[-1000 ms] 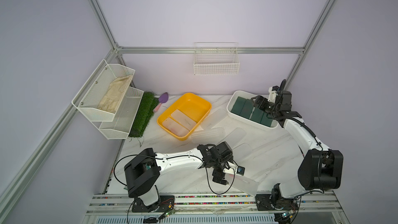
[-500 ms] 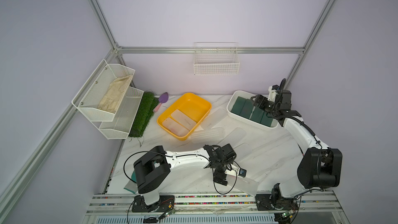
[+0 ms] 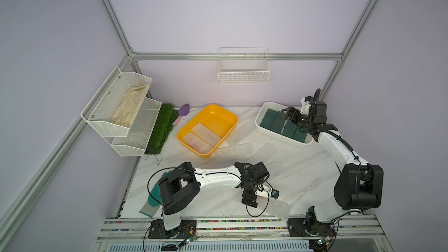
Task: Place the pencil cases by color into the storage box
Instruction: Pick up the pencil case from the center of the board.
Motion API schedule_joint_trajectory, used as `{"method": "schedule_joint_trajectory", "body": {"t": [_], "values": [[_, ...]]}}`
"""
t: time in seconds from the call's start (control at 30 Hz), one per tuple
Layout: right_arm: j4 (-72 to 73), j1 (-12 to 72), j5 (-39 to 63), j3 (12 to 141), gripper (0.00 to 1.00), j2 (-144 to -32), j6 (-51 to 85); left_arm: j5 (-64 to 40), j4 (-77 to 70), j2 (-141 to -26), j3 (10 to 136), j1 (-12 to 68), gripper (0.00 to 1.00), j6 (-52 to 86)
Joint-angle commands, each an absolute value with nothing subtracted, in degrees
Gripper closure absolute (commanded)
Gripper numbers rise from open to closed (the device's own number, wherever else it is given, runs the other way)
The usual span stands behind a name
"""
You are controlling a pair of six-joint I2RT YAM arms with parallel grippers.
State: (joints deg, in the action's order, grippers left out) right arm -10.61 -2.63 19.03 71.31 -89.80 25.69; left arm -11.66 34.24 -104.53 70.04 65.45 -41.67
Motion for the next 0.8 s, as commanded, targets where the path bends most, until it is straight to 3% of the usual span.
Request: {"method": "schedule_joint_trajectory", "body": {"t": [0.0,0.5,0.77], "values": [[-9.4,-3.0,19.2,73.7,0.09,-90.4,25.5,-11.3,34.8,-105.3,72.9,66.0,0.02,-42.8],[-9.0,-3.0,19.2,73.5,0.09,-91.5,25.2,-10.2,35.1,-107.8,73.4,67.9,0.03,-41.4],[-8.7,-3.0,19.3,73.2,0.09,-91.5,25.3,-9.7,35.7,-108.8,74.4,68.0,0.11,-40.3]]}}
